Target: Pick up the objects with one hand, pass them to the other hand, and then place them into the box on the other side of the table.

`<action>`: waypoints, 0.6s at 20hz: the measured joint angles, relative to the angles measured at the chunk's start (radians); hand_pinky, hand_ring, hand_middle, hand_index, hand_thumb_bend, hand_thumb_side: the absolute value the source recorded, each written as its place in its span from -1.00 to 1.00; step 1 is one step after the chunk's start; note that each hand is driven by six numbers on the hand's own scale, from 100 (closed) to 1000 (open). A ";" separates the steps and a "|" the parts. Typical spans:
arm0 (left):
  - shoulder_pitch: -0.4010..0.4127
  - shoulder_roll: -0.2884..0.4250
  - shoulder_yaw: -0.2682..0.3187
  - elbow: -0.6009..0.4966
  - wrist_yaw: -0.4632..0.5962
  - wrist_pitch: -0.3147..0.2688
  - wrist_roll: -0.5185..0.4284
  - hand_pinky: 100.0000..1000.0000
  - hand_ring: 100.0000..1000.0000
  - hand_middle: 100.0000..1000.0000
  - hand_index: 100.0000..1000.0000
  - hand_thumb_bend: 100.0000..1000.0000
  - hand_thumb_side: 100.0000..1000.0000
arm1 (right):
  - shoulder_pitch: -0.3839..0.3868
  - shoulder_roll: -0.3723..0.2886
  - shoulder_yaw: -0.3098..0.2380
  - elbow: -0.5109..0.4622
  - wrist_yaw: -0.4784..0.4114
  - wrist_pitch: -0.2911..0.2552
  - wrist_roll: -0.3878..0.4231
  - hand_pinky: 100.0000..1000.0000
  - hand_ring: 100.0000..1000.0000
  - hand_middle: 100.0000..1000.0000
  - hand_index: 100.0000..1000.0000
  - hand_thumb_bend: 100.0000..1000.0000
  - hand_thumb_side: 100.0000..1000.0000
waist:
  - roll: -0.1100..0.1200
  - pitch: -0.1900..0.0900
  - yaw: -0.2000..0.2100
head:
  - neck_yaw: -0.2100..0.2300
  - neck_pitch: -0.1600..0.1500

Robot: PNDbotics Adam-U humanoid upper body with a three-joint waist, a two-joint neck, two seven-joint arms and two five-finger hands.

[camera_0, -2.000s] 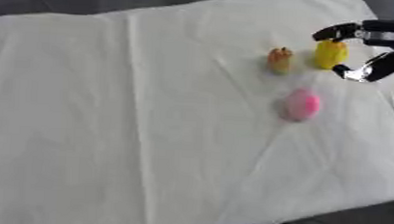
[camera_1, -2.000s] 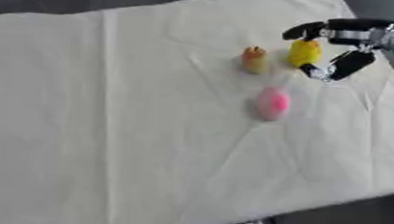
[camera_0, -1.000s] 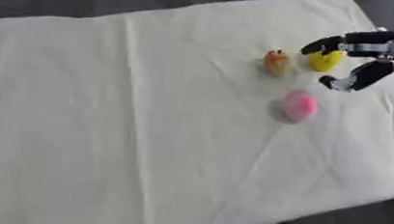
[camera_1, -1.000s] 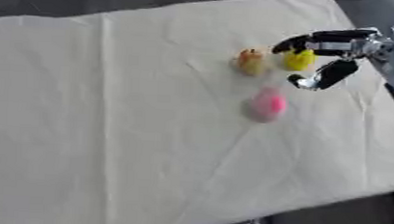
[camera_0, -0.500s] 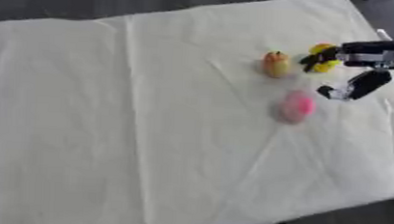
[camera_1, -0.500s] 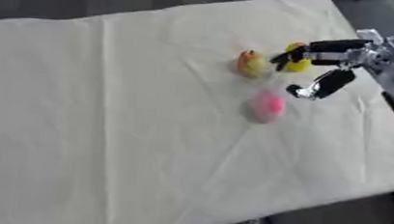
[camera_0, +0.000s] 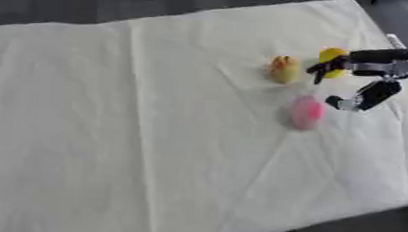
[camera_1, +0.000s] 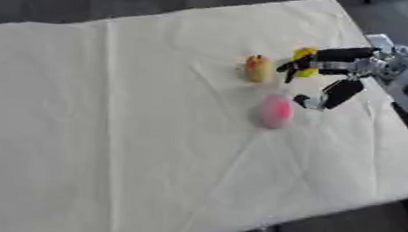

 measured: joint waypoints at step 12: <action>0.000 0.000 -0.006 0.000 0.000 0.000 -0.004 0.55 0.64 0.82 0.68 -0.95 0.68 | -0.005 0.032 0.016 -0.006 0.051 0.004 -0.002 0.84 0.81 0.48 1.00 -0.90 -0.16 | 0.000 0.000 -0.002 | 0.007 0.000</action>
